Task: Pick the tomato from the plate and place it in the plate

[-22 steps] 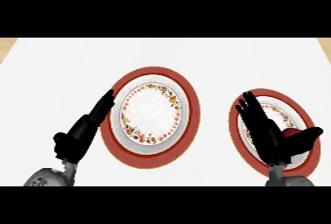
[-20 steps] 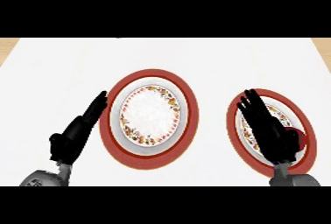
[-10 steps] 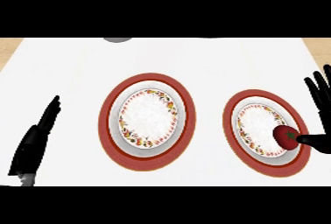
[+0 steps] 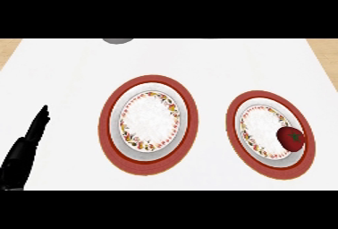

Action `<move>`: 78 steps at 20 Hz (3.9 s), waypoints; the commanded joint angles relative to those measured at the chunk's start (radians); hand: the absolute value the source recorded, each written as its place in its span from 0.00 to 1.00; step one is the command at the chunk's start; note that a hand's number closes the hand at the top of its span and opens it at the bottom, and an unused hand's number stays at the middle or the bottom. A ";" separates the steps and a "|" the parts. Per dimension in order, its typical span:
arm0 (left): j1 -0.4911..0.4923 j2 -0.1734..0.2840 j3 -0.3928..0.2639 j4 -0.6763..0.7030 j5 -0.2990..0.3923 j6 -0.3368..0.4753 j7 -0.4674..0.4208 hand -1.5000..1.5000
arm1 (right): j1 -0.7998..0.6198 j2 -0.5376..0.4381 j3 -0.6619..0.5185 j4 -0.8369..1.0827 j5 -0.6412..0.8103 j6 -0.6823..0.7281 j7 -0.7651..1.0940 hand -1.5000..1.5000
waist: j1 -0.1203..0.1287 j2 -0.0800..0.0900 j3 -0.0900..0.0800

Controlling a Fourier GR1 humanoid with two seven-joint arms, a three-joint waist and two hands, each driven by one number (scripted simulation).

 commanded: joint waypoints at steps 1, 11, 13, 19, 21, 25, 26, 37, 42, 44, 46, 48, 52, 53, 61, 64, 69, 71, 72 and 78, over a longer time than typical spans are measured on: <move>-0.008 0.005 0.015 0.003 -0.006 -0.007 -0.002 0.50 | 0.029 -0.113 0.008 -0.007 0.075 0.124 0.022 0.00 | 0.004 0.002 0.000; -0.085 -0.036 0.001 0.046 -0.046 -0.004 0.022 0.50 | -0.076 -0.337 0.073 0.131 0.347 0.254 0.090 0.00 | 0.017 0.008 0.000; -0.039 -0.071 -0.014 0.023 -0.062 0.017 0.003 0.50 | -0.097 -0.355 0.085 0.203 0.391 0.312 0.061 0.00 | 0.020 0.006 0.000; -0.046 -0.033 0.032 0.014 -0.048 -0.038 0.018 0.50 | -0.252 -0.363 0.216 0.272 0.507 0.342 0.140 0.00 | 0.025 0.007 0.000; -0.032 -0.088 0.010 0.043 -0.075 -0.008 -0.002 0.50 | -0.264 -0.359 0.234 0.304 0.561 0.388 0.089 0.00 | 0.021 0.007 0.000; -0.003 -0.046 0.039 -0.023 -0.063 -0.047 0.024 0.50 | -0.251 -0.342 0.305 0.323 0.755 0.386 -0.018 0.00 | 0.019 0.004 0.001; -0.019 -0.078 0.035 0.056 -0.083 -0.032 -0.049 0.50 | -0.299 -0.324 0.339 0.306 0.774 0.367 0.015 0.00 | 0.019 0.006 0.000; -0.004 -0.070 0.114 0.022 -0.087 -0.124 -0.029 0.50 | -0.456 -0.249 0.418 0.582 1.032 0.416 -0.182 0.00 | 0.019 0.004 0.000; -0.006 -0.131 0.089 -0.024 -0.160 -0.075 0.033 0.50 | -0.401 -0.232 0.436 0.575 1.085 0.431 -0.253 0.00 | 0.011 0.002 0.000; 0.041 -0.104 0.140 -0.047 -0.121 -0.126 0.010 0.50 | -0.323 -0.217 0.417 0.448 1.061 0.426 -0.186 0.00 | 0.006 0.000 0.000; 0.031 -0.123 0.145 -0.019 -0.146 -0.137 -0.019 0.50 | -0.368 -0.233 0.418 0.542 1.132 0.419 -0.261 0.00 | 0.010 0.002 0.000; 0.012 -0.154 0.138 -0.011 -0.156 -0.130 -0.015 0.50 | -0.419 -0.163 0.453 0.613 1.185 0.364 -0.255 0.00 | 0.013 0.003 0.000; -0.004 -0.166 0.163 0.032 -0.179 -0.145 -0.044 0.50 | -0.415 -0.183 0.441 0.686 1.228 0.363 -0.352 0.00 | 0.011 0.003 0.000; 0.036 -0.128 0.194 -0.022 -0.133 -0.187 -0.026 0.50 | -0.482 -0.162 0.440 0.714 1.215 0.383 -0.298 0.00 | 0.017 0.003 0.000; 0.049 -0.179 0.180 -0.051 -0.191 -0.163 0.005 0.50 | -0.425 -0.154 0.435 0.732 1.222 0.334 -0.442 1.00 | 0.011 0.002 0.000; 0.011 -0.191 0.187 -0.007 -0.207 -0.168 -0.012 0.50 | -0.461 -0.121 0.455 0.807 1.270 0.285 -0.463 1.00 | 0.013 0.004 0.000; 0.032 -0.165 0.218 -0.062 -0.192 -0.211 0.024 0.50 | -0.475 -0.116 0.440 0.823 1.280 0.246 -0.486 1.00 | 0.016 0.003 0.000; -0.031 -0.210 0.212 0.035 -0.226 -0.181 -0.010 0.50 | -0.463 -0.078 0.436 0.817 1.300 0.189 -0.469 1.00 | 0.010 0.004 0.000; -0.016 -0.206 0.204 0.024 -0.243 -0.171 -0.018 0.50 | -0.437 -0.057 0.410 0.732 1.292 0.129 -0.304 1.00 | 0.005 0.002 -0.001; 0.041 -0.197 0.222 -0.013 -0.225 -0.156 0.013 0.50 | -0.345 -0.054 0.361 0.612 1.448 -0.249 0.081 1.00 | -0.058 -0.027 -0.009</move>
